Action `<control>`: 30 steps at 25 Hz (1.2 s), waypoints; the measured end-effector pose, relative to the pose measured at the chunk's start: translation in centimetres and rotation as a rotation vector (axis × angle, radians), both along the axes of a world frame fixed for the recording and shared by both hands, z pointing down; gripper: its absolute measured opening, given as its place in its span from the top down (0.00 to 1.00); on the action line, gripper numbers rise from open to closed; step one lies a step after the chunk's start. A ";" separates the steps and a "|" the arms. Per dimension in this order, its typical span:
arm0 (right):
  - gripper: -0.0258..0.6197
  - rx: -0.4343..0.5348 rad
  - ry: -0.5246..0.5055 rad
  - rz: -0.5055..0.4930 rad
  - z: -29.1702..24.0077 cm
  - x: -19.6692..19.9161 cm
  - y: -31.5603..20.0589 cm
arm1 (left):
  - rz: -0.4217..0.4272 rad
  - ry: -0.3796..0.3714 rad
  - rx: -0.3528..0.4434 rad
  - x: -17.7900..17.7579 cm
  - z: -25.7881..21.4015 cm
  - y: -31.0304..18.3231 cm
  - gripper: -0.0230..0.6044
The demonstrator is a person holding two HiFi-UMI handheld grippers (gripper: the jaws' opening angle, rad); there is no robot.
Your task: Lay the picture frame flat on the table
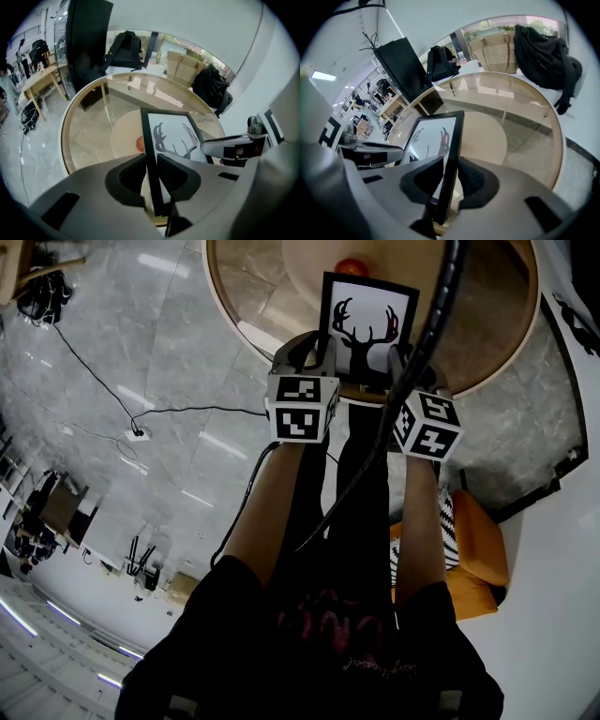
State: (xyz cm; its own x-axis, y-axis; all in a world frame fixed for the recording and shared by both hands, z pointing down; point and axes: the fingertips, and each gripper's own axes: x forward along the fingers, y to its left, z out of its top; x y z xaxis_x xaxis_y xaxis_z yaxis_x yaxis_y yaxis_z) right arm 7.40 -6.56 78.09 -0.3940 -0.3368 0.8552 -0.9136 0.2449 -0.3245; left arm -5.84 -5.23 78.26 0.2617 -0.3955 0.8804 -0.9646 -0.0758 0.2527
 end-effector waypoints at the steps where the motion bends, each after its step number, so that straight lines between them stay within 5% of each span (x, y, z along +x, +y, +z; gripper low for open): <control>1: 0.82 0.003 0.004 -0.005 0.0 0.0 0.0 | 0.001 0.001 0.002 0.0 0.0 0.0 0.85; 20: 0.79 0.098 0.000 0.043 -4.6 1.3 -1.2 | 0.029 -0.035 0.112 -0.9 -4.4 -1.3 0.87; 30: 0.92 0.198 -0.016 0.002 -10.2 -0.1 -1.4 | 0.058 0.003 0.206 -0.4 -9.6 -1.5 0.95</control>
